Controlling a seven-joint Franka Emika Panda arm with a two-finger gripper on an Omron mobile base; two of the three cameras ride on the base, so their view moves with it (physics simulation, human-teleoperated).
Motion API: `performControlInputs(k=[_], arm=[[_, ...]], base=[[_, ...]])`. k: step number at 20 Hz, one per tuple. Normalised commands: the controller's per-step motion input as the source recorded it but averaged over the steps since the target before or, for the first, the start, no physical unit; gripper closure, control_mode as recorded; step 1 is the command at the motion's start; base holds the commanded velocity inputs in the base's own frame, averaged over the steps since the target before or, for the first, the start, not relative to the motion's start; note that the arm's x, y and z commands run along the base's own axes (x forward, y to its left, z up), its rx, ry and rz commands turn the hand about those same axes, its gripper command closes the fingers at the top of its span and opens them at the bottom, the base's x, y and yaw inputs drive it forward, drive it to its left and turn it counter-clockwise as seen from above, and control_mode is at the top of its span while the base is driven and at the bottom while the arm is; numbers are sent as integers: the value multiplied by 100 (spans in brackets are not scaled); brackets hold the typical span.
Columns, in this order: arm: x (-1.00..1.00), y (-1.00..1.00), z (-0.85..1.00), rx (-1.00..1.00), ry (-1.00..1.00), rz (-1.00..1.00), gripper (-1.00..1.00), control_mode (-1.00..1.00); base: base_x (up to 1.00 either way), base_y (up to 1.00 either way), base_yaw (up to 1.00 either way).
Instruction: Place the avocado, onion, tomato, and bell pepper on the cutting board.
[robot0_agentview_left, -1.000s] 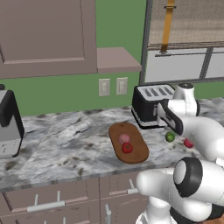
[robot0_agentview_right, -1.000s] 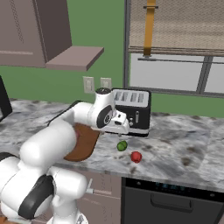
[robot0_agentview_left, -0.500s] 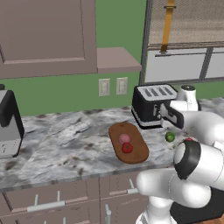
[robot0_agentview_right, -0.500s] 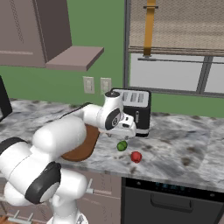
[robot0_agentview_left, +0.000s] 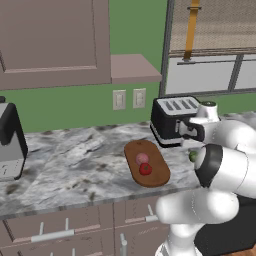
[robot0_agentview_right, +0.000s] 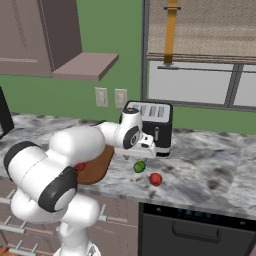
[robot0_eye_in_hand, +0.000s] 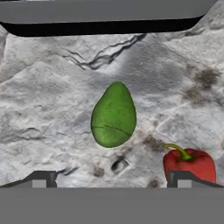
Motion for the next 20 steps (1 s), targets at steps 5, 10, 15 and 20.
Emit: performControlInputs(k=[5,10,15,20], arm=[[25,-6,-23,0,6,0,-100,-100],[25,-8,-28,0,7,0,-100,-100],[23,-8,-27,0,5,0,-100,-100],[13,-3,-28,0,4,0,-100,-100]], base=[[0,0,0],[0,0,0],[0,0,0],[0,0,0]])
